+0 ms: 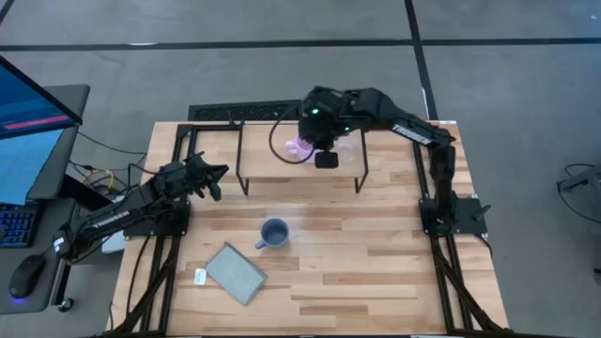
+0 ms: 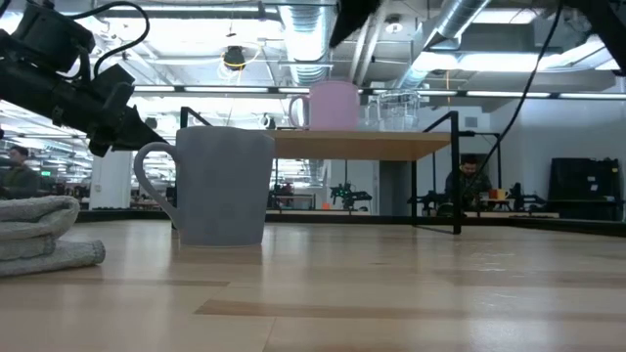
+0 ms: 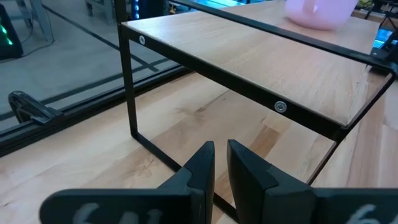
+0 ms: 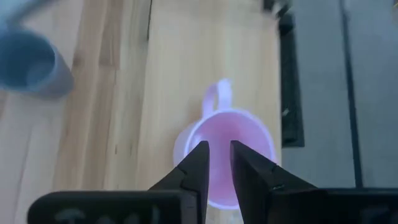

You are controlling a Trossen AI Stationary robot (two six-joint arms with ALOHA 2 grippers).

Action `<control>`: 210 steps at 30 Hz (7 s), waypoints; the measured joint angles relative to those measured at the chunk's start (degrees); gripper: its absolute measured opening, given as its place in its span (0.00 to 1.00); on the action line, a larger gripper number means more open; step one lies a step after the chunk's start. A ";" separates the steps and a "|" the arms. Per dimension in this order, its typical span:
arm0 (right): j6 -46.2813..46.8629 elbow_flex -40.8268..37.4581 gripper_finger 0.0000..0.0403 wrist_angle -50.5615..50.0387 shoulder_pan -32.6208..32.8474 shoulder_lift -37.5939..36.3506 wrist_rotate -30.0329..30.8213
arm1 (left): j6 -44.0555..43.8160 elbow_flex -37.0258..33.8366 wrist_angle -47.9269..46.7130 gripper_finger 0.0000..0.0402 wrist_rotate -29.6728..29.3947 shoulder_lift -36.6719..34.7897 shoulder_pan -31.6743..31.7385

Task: Stack small to large cups/mugs on shelf
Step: Put the light blue mug on the shelf

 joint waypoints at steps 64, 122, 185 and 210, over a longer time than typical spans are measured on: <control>42.52 -101.37 0.02 63.44 12.26 -73.01 -6.43 | -2.43 -0.02 0.43 0.08 0.09 0.12 -0.02; 49.52 -125.04 0.05 77.54 13.16 -92.09 3.27 | 5.90 27.19 -18.48 0.15 9.67 1.66 -0.04; 49.52 -125.00 0.07 72.01 13.14 -92.07 4.30 | -12.64 65.17 -37.34 0.42 -1.25 70.47 -41.29; 49.38 -125.00 0.07 71.92 13.14 -92.07 4.11 | -6.15 70.55 -45.45 0.42 4.44 82.43 -34.57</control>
